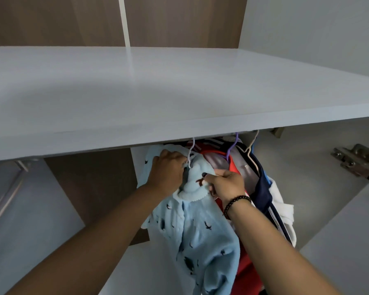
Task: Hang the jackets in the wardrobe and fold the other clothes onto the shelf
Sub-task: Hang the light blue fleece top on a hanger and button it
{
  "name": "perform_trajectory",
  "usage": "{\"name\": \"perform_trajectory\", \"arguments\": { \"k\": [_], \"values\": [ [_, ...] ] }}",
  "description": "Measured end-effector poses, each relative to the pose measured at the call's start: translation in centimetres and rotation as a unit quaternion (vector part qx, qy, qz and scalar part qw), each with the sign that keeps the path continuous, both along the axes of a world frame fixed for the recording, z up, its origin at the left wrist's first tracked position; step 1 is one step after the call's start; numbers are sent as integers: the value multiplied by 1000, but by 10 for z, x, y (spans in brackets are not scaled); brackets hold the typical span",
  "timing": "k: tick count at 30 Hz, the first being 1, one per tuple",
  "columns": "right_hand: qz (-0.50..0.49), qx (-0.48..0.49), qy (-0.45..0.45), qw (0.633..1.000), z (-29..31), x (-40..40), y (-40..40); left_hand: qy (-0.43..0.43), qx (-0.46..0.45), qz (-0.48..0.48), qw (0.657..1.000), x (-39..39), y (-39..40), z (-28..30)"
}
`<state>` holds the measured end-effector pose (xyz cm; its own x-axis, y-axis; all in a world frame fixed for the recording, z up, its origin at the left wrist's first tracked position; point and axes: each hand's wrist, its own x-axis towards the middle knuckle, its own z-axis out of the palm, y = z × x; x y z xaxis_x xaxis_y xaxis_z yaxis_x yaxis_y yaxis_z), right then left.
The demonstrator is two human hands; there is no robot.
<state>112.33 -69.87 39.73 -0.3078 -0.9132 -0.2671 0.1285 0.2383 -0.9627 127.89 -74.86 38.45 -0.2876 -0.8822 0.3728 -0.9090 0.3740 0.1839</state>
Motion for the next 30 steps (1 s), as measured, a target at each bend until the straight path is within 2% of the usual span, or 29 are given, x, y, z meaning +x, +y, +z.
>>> {"name": "perform_trajectory", "arguments": {
  "k": [2,4,6,8,10,14,16,18,21,23,25,26,27,28,29,30],
  "values": [
    [-28,-69,3,997,-8,10,11,-4,-4,-22,1000,4,-5,0],
    [-6,-104,3,995,-29,28,35,16,3,-42,999,8,-5,-3],
    [21,-78,25,996,-58,45,66,75,9,-33,997,11,-3,-12],
    [27,-52,75,995,-82,51,90,177,14,0,984,13,-1,-24],
    [13,-38,110,993,-88,44,96,237,28,40,970,15,-3,-37],
    [55,-11,47,997,-61,26,79,262,150,99,948,18,-16,-57],
    [103,11,118,988,-39,14,67,244,241,108,933,18,-22,-61],
    [146,43,248,957,-17,3,52,230,280,95,927,16,-25,-61],
    [106,16,457,883,3,-4,22,268,246,45,930,13,-20,-56],
    [117,-35,502,856,8,-2,2,268,208,11,941,13,-13,-51],
    [167,-26,460,872,10,4,-15,264,173,-9,949,17,-9,-43],
    [166,-16,403,900,11,5,-20,261,157,-8,953,22,-6,-36],
    [140,-6,313,939,13,4,-24,271,138,1,953,30,-6,-30],
    [111,2,184,977,13,2,-25,311,127,21,942,39,-6,-24],
    [100,9,32,994,13,-1,-24,380,115,38,917,49,-6,-18],
    [113,11,-120,986,11,-5,-21,442,106,60,889,58,-4,-14]
  ]
}}
